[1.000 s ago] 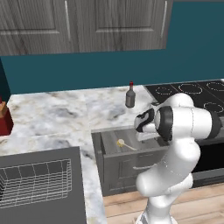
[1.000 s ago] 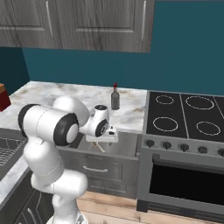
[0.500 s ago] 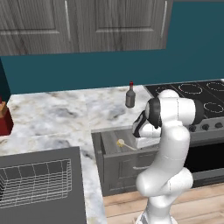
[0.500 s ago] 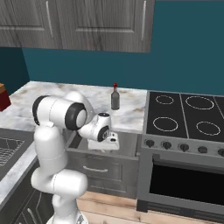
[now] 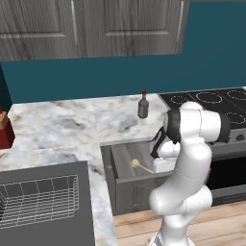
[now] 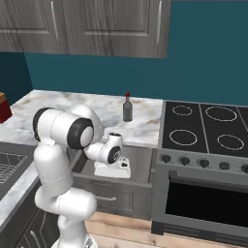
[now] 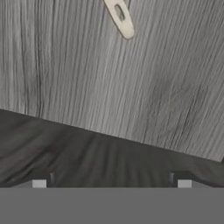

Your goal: Pick the dish brush from the drawer and place it on the counter.

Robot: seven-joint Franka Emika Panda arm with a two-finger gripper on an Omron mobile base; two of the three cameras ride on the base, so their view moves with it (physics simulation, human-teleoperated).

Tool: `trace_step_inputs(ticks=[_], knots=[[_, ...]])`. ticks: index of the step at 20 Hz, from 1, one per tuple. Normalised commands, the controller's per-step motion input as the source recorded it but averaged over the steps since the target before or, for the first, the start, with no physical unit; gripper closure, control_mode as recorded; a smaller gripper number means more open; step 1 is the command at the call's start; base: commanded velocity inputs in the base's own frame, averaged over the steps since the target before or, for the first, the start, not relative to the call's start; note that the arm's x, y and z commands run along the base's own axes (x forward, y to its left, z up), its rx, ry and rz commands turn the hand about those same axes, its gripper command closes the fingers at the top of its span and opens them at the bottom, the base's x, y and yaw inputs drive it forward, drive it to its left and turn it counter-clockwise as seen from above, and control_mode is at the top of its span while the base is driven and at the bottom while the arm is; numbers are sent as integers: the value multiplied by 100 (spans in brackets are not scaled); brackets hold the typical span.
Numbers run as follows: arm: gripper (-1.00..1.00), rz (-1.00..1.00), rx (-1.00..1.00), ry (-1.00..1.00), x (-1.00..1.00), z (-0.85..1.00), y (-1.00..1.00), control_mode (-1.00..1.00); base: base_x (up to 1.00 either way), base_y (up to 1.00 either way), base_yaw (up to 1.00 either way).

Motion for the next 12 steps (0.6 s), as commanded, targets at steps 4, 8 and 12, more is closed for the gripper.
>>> trace_step_inputs(ticks=[4, 8, 12], knots=[[-100, 6, 0, -8, -100, 4, 0, -100, 0, 0, 0], [-100, 0, 3, -16, -53, 85, 0, -100, 0, 0, 0], [-100, 0, 0, -18, 41, 100, 0, -100, 0, 0, 0]])
